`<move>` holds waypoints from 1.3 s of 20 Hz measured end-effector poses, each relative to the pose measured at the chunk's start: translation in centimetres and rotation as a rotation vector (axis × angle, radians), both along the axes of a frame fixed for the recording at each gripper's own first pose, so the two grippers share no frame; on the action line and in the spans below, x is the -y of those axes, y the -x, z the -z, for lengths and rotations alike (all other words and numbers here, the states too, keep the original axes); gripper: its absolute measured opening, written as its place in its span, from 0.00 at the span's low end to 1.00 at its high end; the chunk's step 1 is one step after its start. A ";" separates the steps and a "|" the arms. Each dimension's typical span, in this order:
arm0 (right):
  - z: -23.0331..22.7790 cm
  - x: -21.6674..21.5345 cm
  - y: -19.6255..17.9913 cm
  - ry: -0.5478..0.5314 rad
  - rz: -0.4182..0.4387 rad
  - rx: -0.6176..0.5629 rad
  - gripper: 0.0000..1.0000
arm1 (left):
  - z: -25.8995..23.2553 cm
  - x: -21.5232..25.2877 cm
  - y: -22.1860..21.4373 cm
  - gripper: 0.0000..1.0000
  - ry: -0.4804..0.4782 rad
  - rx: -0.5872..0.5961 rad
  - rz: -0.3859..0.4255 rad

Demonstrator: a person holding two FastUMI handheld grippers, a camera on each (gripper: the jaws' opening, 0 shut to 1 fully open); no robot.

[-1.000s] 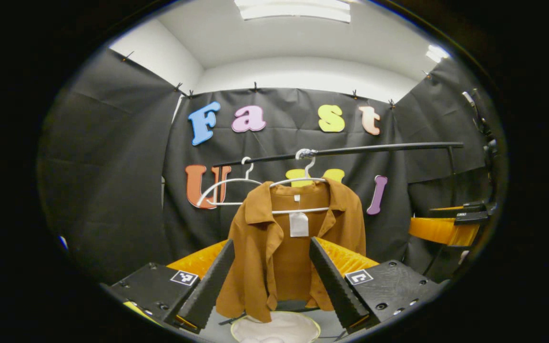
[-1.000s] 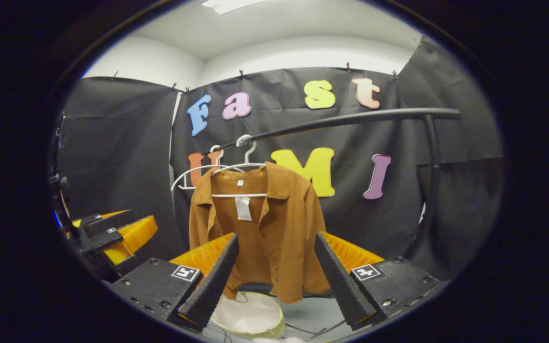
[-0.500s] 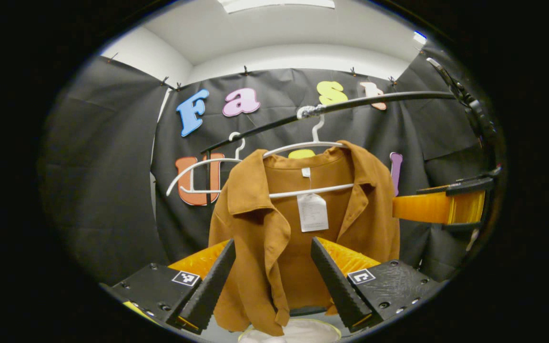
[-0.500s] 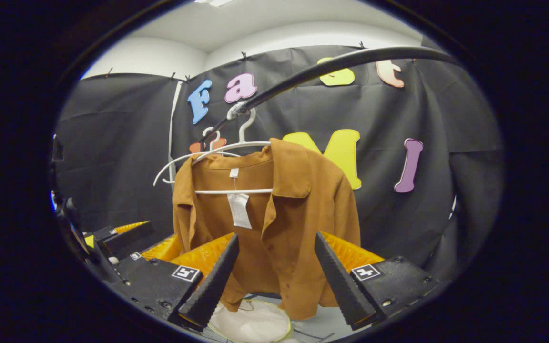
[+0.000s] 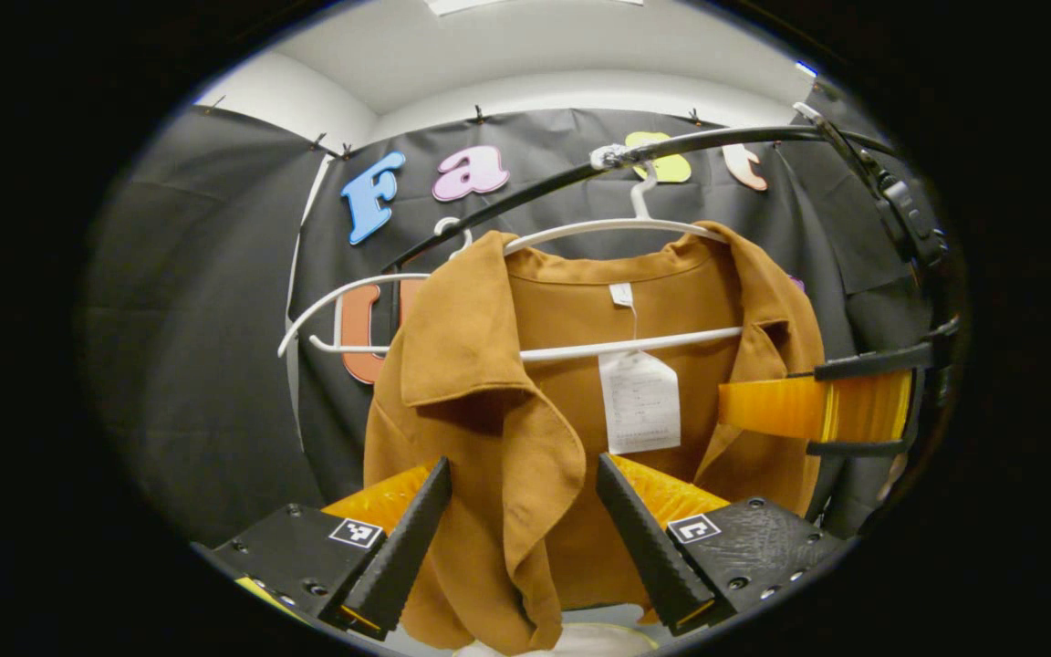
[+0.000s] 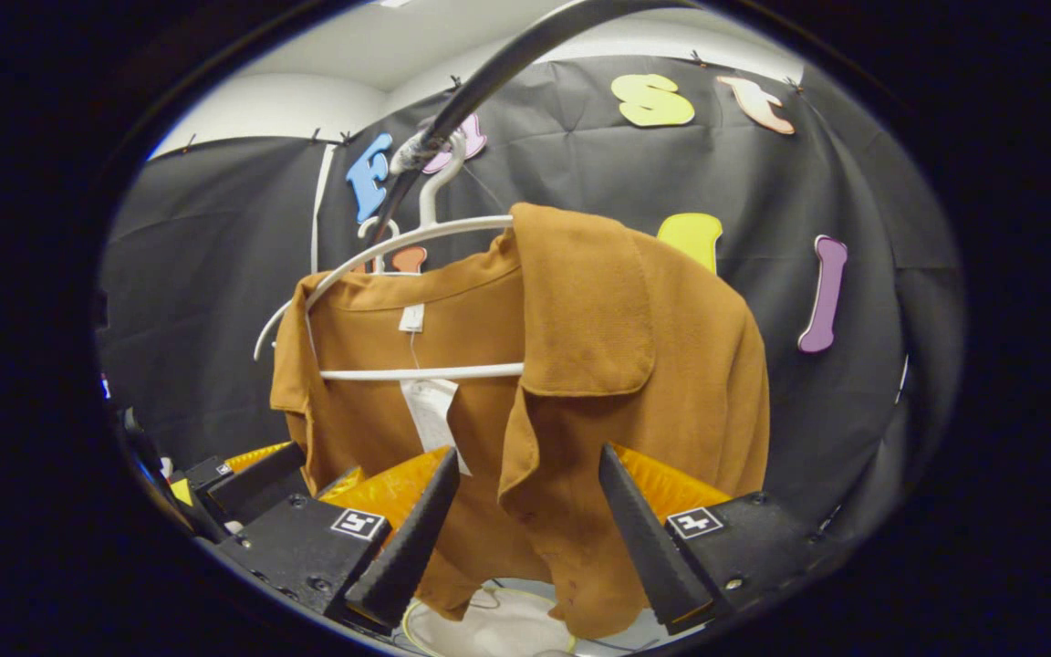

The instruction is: Grasp the clothes on the hanger with both hands and then place them into the laundry hamper below.

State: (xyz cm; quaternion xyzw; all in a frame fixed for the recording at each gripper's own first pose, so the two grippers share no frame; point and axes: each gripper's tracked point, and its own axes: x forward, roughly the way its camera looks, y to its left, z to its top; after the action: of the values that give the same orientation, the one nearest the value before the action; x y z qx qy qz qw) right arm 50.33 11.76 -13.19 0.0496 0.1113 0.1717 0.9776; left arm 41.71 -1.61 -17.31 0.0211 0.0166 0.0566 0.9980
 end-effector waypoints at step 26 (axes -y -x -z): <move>2.0 1.5 -4.4 -0.306 -0.192 -0.142 0.04 | 1.7 -3.4 -2.6 0.05 0.109 -0.154 -0.078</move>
State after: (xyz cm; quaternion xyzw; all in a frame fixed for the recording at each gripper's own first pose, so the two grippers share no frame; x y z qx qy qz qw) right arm 54.77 10.24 -15.16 0.1987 0.1568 0.2749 0.9275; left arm 44.32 1.81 -19.04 -0.0296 0.0969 0.0926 0.9905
